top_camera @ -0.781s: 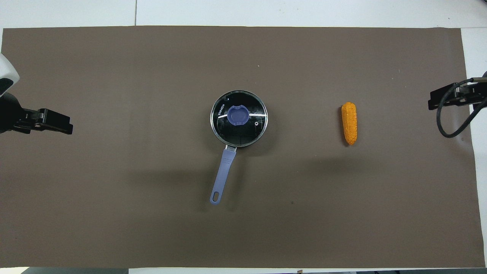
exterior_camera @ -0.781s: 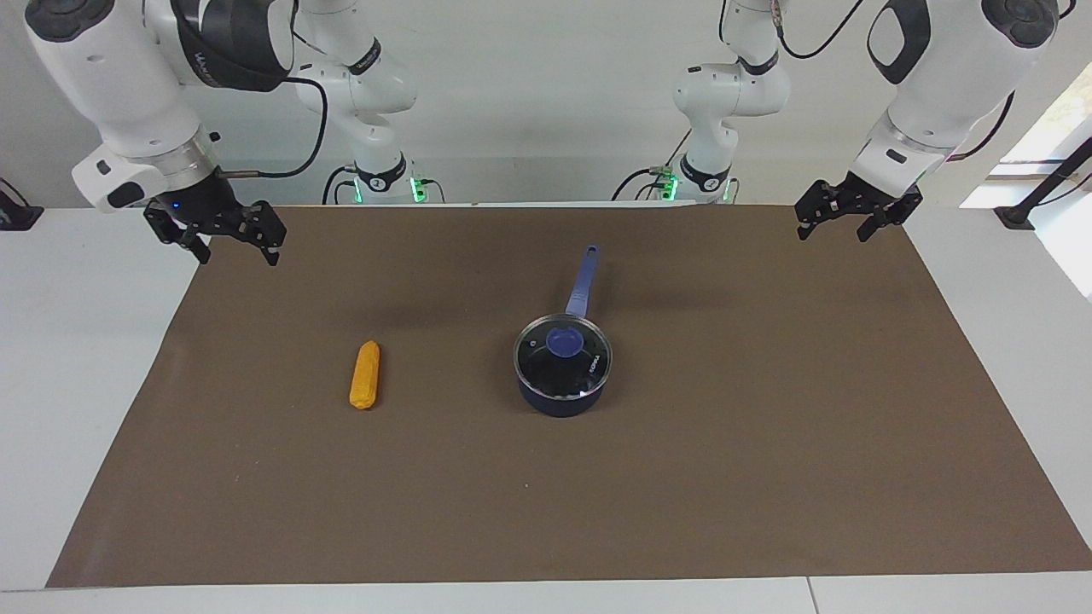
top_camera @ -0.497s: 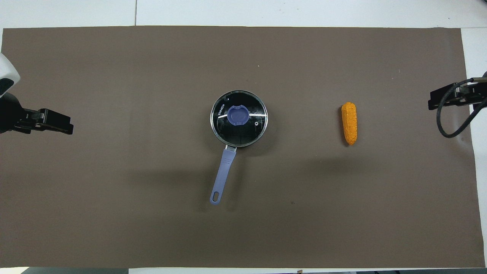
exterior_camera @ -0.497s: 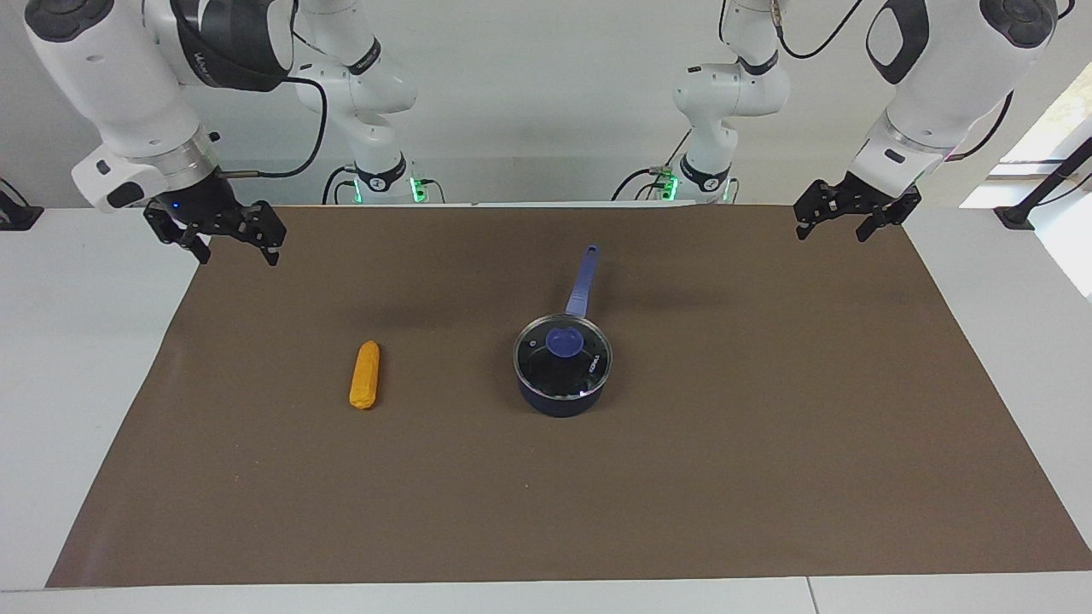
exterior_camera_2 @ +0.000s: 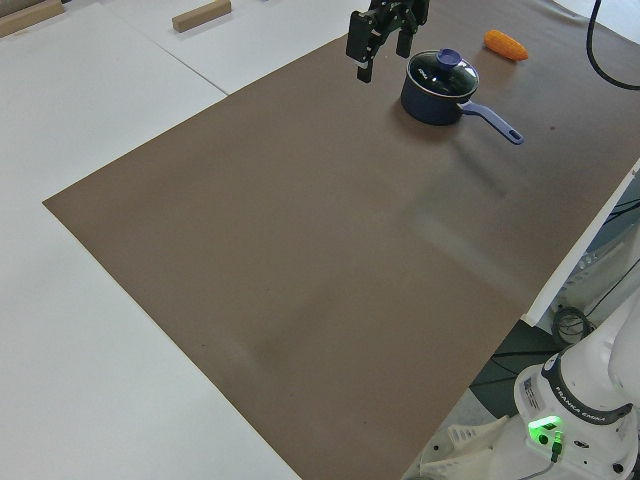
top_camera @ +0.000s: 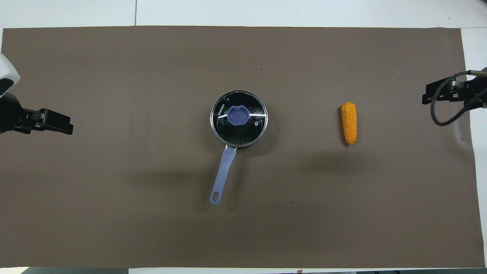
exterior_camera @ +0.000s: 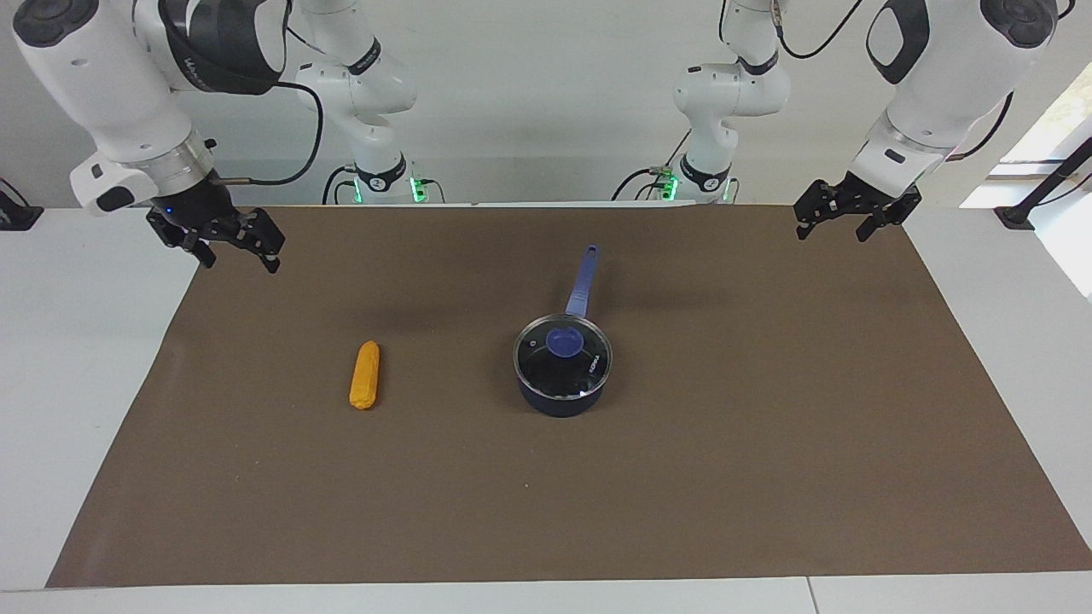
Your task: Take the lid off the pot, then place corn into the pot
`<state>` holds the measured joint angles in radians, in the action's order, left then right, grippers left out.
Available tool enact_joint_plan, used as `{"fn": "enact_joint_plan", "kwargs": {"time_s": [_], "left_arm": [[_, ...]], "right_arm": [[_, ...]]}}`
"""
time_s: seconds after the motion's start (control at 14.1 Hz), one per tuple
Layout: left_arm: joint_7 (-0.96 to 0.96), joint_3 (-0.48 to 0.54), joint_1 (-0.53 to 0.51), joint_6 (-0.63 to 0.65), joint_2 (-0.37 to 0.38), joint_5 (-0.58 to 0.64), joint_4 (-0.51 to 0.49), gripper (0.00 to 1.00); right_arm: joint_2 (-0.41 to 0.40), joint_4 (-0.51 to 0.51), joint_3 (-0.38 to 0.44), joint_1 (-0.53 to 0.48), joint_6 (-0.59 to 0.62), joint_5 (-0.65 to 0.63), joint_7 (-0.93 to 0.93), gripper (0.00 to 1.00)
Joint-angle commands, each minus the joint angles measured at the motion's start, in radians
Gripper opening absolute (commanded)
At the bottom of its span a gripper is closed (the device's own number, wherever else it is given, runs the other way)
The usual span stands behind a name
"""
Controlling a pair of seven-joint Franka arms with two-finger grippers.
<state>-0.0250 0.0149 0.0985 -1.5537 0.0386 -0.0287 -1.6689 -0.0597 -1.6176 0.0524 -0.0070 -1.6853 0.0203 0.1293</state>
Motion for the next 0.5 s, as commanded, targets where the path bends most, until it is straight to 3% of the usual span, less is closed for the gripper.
{"fn": "enact_joint_plan", "kwargs": {"time_s": [0.0,0.43], "left_arm": [[0.000,-0.003,0.000,0.004,0.026,0.018,-0.028,1.00],[0.002,-0.004,0.007,0.007,0.027,0.018,-0.029,1.00]], "right_arm": [[-0.008,-0.112,-0.060,-0.014,-0.141,0.013,0.062,1.00],[-0.066,-0.477,-0.095,0.001,-0.628,-0.002,0.026,1.00]]}}
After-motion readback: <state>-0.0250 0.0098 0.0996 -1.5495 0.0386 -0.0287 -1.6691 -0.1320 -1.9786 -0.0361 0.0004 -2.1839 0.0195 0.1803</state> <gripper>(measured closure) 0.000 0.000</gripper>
